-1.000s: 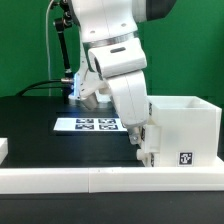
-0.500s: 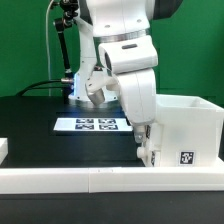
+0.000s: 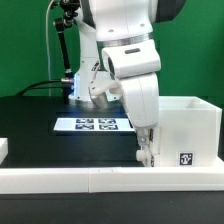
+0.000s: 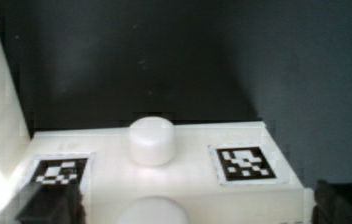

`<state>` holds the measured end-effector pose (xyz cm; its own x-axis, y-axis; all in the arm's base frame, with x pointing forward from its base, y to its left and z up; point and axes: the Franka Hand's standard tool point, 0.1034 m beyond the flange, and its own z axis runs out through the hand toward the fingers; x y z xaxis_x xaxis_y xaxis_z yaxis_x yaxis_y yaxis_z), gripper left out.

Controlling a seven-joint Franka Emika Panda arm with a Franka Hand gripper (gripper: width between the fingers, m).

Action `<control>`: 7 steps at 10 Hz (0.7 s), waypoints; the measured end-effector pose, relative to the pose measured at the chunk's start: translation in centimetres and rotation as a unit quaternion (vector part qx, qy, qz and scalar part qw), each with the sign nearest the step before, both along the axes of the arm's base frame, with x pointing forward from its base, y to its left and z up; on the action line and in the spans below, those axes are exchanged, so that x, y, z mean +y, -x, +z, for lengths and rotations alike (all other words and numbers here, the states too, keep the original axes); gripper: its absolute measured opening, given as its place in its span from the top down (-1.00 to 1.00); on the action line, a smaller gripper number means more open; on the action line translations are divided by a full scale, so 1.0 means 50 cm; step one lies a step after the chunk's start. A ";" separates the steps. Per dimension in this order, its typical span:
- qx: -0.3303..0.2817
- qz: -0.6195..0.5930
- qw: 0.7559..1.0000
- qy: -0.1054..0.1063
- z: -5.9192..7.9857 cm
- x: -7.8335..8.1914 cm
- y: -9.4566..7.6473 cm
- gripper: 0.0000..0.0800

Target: Assemble drawer

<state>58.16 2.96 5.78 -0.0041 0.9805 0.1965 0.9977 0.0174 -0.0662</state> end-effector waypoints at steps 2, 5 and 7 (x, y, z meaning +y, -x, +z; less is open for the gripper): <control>-0.001 0.010 1.000 0.000 -0.001 -0.008 0.001 -0.62; -0.004 0.040 0.999 0.000 0.005 -0.079 0.004 -0.62; -0.024 0.021 0.999 0.003 0.024 -0.116 0.005 -0.62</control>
Offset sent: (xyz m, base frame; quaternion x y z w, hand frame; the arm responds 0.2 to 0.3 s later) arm -0.0044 -0.0441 0.0069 0.0229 -0.0097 -0.0428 0.9988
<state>57.93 -2.82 6.96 -0.0543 0.9805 0.1890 0.9981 0.0590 -0.0194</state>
